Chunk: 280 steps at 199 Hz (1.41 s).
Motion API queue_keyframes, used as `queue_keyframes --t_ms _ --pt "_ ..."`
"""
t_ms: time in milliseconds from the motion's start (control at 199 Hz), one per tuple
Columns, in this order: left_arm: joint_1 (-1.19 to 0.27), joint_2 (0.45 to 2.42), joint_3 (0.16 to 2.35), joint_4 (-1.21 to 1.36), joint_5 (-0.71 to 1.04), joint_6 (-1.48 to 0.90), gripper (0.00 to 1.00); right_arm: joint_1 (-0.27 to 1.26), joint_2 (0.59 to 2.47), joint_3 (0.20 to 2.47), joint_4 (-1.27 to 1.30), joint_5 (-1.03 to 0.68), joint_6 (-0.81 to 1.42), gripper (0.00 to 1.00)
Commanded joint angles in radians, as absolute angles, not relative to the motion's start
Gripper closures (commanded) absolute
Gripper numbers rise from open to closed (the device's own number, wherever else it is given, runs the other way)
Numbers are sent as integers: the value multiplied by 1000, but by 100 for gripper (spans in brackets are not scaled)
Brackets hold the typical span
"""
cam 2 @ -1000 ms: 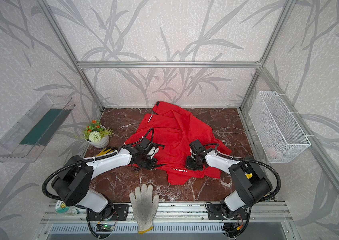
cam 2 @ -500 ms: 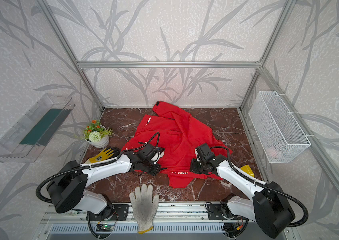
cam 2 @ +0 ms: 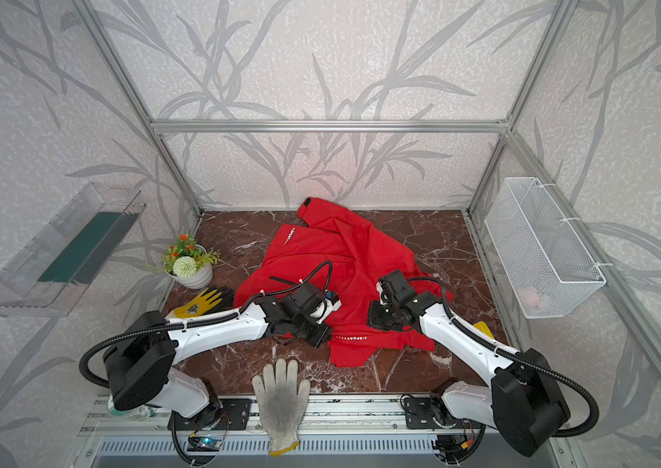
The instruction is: Zip up the jacket
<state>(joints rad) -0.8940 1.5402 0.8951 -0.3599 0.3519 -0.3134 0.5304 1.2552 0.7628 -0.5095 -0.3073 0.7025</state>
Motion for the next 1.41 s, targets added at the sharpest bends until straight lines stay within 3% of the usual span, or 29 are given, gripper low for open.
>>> queue_keyframes --t_ms 0,312,603,819,960,1116,1211,1307,1352,1402 --pt "-899 1570 918 -384 370 -296 100 531 1315 815 -537 -312 687 99" --pt "-902 1570 906 -378 357 -295 100 526 1509 871 -540 -386 601 98" --pt "-890 1542 910 -361 294 -287 100 556 1439 815 -628 -404 561 100" --pt "-809 1288 874 -388 40 -260 100 617 1331 870 -981 -48 554 100" --pt "-673 1102 812 -368 -19 -180 100 614 1318 917 -1101 103 560 100" --pt "-519 944 759 -353 -65 -106 90 606 1279 934 -1055 129 557 100" --pt "-451 930 773 -382 53 -86 87 605 1244 920 -936 57 529 100" --pt "-445 967 789 -430 152 -89 80 605 1249 923 -867 7 547 91" --pt "-444 978 786 -436 156 -106 71 604 1257 929 -850 0 552 83" --pt "-444 974 763 -415 129 -124 53 603 1262 927 -814 1 553 71"
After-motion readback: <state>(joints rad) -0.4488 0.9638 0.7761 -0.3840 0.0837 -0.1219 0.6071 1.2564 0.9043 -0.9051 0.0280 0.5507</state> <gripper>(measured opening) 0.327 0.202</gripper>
